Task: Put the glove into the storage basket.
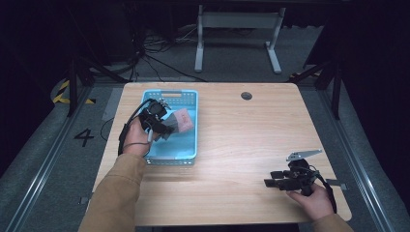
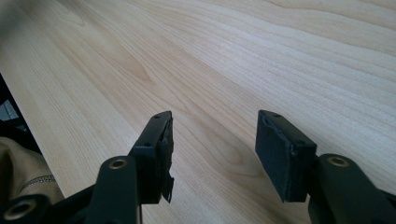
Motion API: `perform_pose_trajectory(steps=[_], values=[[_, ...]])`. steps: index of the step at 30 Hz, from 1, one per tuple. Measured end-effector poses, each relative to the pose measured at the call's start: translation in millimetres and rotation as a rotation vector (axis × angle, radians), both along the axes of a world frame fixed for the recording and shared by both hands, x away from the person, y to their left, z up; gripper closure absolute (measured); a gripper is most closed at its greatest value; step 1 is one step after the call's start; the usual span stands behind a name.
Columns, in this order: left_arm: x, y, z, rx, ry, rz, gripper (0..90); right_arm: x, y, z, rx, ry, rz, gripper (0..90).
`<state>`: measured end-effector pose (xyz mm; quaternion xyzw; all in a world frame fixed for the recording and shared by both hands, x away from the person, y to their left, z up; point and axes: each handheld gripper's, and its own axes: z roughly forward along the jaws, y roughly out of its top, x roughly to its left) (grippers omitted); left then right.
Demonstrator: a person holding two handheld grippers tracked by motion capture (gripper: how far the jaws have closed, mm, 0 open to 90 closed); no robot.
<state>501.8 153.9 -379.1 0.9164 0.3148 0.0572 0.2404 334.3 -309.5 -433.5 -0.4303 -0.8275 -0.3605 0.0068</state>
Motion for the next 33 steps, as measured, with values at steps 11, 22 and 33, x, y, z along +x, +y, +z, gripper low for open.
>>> perform_pose_trajectory(steps=[11,22,33], values=[[9.1,-10.2,-20.7,0.046,0.054,-0.009,59.2,0.2,1.7,-0.5,-0.004,0.004,0.008,46.9],[17.3,-11.9,-39.3,0.058,0.126,0.045,53.7,-2.3,2.8,-0.1,-0.005,0.002,0.014,46.4],[10.5,-17.6,-36.1,0.113,0.056,0.131,26.3,-1.1,5.8,0.8,0.000,0.003,0.032,45.3]])
